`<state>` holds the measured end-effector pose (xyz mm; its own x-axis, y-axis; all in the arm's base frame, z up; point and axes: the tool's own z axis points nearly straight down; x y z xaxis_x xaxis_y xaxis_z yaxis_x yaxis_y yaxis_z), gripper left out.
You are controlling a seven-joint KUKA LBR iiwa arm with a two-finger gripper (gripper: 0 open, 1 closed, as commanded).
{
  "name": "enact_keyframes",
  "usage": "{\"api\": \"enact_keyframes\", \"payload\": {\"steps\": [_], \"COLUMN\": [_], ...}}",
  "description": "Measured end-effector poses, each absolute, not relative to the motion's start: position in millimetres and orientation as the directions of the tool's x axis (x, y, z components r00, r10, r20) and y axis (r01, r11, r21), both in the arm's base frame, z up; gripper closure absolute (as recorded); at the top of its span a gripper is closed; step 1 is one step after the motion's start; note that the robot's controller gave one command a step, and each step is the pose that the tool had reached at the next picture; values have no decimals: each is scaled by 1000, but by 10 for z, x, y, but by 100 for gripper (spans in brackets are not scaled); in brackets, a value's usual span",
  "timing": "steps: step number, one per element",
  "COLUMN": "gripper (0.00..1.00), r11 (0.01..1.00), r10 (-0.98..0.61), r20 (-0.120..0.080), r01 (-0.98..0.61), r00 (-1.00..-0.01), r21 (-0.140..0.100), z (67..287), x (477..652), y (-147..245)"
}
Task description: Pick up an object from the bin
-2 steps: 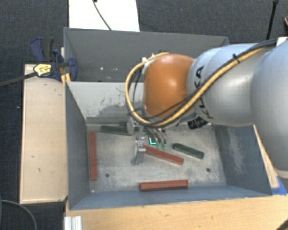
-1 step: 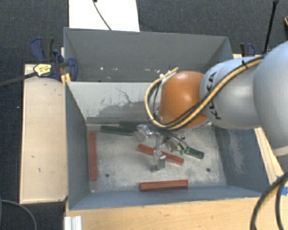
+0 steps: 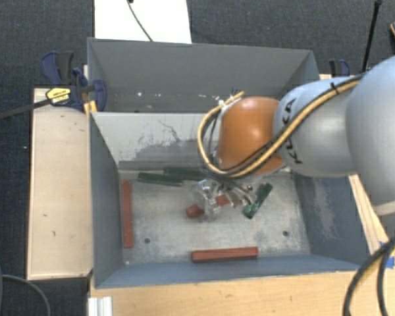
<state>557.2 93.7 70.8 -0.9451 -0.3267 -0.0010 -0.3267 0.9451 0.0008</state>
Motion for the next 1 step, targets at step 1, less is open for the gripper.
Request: {"api": "enact_keyframes", "payload": {"steps": [1], "gripper": [100], "r11": [881], "r10": [-473], "r20": [-10], "r01": [-473], "r00": [-881], "r21": [-3], "z": [2291], "x": [5257], "y": [927]}}
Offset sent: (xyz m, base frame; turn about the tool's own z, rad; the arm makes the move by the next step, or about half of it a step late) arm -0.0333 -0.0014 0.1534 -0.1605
